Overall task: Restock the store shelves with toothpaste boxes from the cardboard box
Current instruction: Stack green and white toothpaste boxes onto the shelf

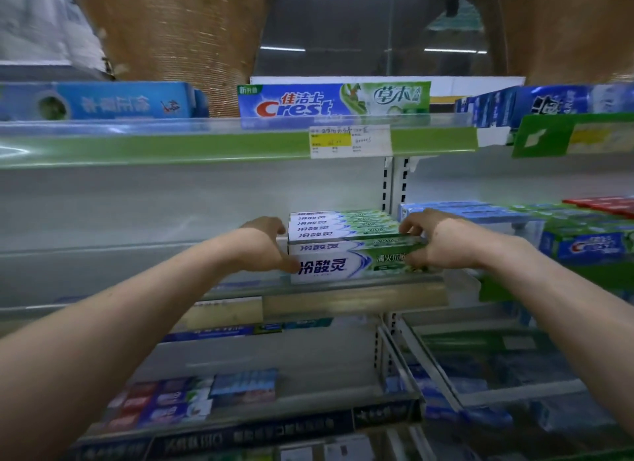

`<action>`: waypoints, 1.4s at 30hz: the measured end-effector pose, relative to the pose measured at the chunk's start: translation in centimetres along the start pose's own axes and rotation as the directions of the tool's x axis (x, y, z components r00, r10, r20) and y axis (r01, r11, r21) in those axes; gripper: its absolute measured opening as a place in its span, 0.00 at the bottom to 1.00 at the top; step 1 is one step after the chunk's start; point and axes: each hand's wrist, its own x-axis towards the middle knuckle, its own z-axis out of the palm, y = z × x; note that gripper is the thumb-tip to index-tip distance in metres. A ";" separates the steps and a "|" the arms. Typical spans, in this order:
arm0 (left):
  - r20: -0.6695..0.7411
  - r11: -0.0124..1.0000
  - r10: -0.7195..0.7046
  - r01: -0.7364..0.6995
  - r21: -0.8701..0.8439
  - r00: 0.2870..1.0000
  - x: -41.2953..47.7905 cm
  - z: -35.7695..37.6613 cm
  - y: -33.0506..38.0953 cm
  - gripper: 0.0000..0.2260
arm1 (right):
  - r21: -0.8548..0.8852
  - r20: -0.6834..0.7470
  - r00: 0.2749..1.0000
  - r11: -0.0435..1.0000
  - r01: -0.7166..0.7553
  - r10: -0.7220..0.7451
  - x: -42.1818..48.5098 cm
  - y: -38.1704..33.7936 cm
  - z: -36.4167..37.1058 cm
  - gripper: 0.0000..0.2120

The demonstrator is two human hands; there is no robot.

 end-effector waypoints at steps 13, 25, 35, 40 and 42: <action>-0.092 0.997 -0.068 0.064 -0.044 0.993 1.3 2.5 1.2 0.12 | -0.040 -0.095 0.995 0.999 0.009 -0.013 0.8 -0.7 1.6 0.16; -0.087 0.975 0.009 0.010 0.222 0.996 1.0 2.4 1.7 0.19 | 0.148 -0.062 0.996 0.988 -0.054 0.064 0.4 0.9 1.4 0.21; -0.079 0.954 0.010 0.014 0.298 0.997 1.9 2.1 1.6 0.18 | 0.021 -0.068 0.997 0.999 -0.028 0.030 0.5 0.8 0.5 0.17; -0.079 0.957 0.001 0.022 0.288 0.997 2.0 2.2 1.6 0.18 | 0.054 -0.036 0.999 0.998 -0.035 0.037 0.4 1.2 0.3 0.20; -0.087 0.957 -0.004 0.029 0.289 0.996 2.0 2.2 1.6 0.18 | 0.067 -0.020 0.999 0.997 -0.039 0.040 0.5 1.3 0.4 0.22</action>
